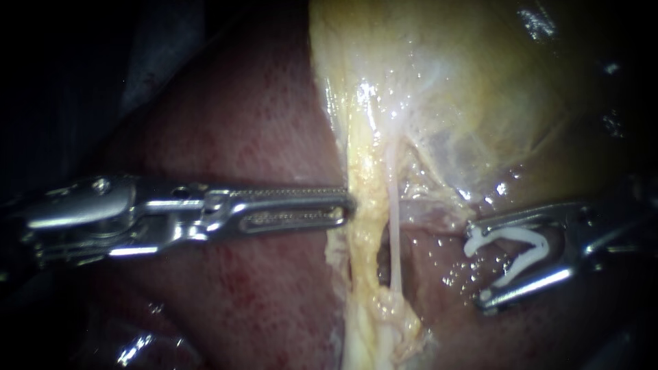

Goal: Clipping first clip left tube

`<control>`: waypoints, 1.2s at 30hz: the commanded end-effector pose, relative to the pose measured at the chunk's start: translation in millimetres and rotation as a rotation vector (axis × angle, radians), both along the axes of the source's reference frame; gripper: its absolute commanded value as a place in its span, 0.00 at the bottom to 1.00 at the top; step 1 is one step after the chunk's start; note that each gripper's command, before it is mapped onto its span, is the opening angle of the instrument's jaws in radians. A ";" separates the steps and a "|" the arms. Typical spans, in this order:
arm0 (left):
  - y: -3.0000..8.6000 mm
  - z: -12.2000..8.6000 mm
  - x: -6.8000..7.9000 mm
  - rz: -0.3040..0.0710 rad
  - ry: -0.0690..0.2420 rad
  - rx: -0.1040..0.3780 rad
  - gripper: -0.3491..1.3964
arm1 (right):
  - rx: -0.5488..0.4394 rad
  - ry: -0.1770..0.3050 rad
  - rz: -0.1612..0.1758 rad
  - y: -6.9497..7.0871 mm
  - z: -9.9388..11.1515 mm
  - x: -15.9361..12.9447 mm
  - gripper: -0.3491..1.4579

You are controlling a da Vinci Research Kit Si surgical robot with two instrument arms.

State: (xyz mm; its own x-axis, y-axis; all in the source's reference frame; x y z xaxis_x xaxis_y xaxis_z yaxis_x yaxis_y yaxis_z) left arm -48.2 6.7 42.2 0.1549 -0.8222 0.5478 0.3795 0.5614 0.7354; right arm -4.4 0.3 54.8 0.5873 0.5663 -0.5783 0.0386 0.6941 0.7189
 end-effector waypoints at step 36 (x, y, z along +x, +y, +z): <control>-0.6 -5.9 3.9 -0.016 -0.046 0.004 0.00 | -0.017 -0.008 0.015 -1.1 0.8 4.7 0.51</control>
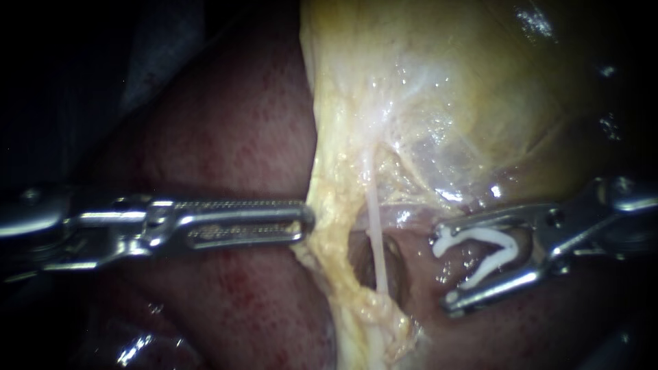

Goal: Clipping first clip left tube

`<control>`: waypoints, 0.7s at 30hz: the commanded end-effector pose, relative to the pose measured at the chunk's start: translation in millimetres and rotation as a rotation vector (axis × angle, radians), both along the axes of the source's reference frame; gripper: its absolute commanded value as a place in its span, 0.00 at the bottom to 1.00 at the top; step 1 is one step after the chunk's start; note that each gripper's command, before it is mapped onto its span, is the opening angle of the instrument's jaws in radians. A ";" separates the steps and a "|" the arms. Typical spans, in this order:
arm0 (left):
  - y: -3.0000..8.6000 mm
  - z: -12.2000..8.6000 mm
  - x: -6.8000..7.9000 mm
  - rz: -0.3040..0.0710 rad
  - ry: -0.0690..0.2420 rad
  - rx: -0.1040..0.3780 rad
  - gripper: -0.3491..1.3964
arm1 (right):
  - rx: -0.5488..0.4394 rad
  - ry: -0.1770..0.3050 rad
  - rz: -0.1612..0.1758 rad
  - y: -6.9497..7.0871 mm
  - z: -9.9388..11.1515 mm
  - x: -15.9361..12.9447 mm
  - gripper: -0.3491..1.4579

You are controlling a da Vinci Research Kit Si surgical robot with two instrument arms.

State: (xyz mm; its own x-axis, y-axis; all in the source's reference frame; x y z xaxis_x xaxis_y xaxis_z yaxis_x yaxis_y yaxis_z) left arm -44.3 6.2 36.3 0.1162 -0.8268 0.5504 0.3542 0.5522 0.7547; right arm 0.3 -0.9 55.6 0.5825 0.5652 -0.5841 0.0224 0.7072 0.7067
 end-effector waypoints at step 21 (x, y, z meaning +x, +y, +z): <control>-0.4 -0.7 -0.3 0.000 0.000 0.000 0.00 | -0.002 0.005 -0.045 -3.5 5.0 5.3 0.52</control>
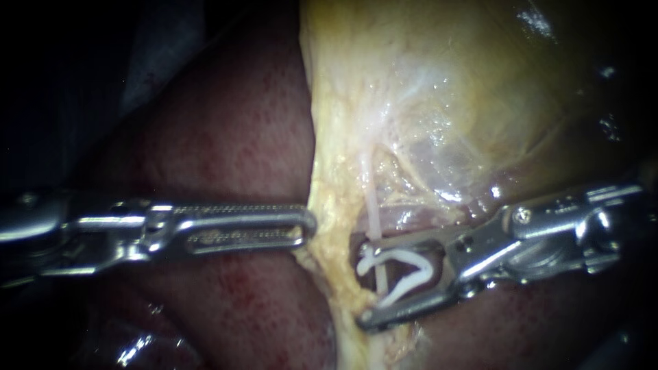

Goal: Clipping first clip left tube

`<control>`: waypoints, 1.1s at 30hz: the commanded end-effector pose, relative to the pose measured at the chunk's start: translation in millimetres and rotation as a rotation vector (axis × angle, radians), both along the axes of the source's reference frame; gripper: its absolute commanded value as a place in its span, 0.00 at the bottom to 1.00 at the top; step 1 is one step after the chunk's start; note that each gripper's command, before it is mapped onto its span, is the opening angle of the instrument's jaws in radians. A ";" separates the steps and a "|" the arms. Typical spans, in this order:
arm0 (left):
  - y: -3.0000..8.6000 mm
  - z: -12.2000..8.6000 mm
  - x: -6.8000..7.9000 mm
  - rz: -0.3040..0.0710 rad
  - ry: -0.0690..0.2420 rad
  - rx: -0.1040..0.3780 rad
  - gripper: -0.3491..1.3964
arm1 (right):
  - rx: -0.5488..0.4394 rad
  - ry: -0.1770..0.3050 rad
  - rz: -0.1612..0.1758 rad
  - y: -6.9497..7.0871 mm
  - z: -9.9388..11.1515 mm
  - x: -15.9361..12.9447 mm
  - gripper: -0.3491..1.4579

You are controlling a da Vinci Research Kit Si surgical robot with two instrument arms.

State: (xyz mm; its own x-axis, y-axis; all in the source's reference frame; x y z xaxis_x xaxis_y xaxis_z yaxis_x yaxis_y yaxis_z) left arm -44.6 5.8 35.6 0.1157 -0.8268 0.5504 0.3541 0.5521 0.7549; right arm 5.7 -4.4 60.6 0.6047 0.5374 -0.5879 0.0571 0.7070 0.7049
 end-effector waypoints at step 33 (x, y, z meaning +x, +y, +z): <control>-0.1 -0.3 -0.2 -0.001 -0.002 -0.001 0.00 | 0.059 0.000 -0.080 -2.8 2.1 3.0 0.47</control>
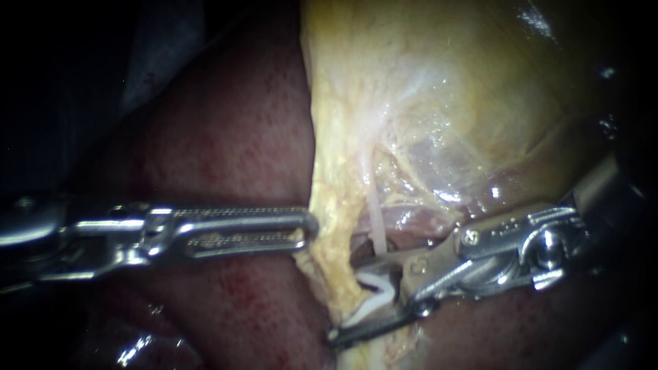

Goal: Clipping first clip left tube

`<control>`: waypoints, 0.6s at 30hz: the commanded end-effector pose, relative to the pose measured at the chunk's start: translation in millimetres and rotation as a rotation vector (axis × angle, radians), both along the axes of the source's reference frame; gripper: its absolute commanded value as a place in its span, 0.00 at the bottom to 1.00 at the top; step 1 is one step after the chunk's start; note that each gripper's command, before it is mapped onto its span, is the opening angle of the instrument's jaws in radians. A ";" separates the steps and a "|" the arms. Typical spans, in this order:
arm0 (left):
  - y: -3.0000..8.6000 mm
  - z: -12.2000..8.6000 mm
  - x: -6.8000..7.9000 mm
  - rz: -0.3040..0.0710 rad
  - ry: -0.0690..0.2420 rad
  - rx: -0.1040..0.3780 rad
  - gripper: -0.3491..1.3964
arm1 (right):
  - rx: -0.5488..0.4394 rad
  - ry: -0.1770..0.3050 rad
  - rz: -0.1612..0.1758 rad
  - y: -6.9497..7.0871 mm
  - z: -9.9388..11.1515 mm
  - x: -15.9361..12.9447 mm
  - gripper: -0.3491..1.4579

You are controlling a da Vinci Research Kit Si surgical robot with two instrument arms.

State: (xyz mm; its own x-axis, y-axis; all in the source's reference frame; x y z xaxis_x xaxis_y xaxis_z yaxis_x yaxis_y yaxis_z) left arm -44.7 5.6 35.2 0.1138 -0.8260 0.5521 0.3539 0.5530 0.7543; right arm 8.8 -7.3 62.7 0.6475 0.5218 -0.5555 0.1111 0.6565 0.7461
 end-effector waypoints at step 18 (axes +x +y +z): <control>0.0 0.1 -0.1 0.001 -0.001 0.000 0.00 | 0.020 -0.011 -0.003 -0.1 0.4 1.7 0.45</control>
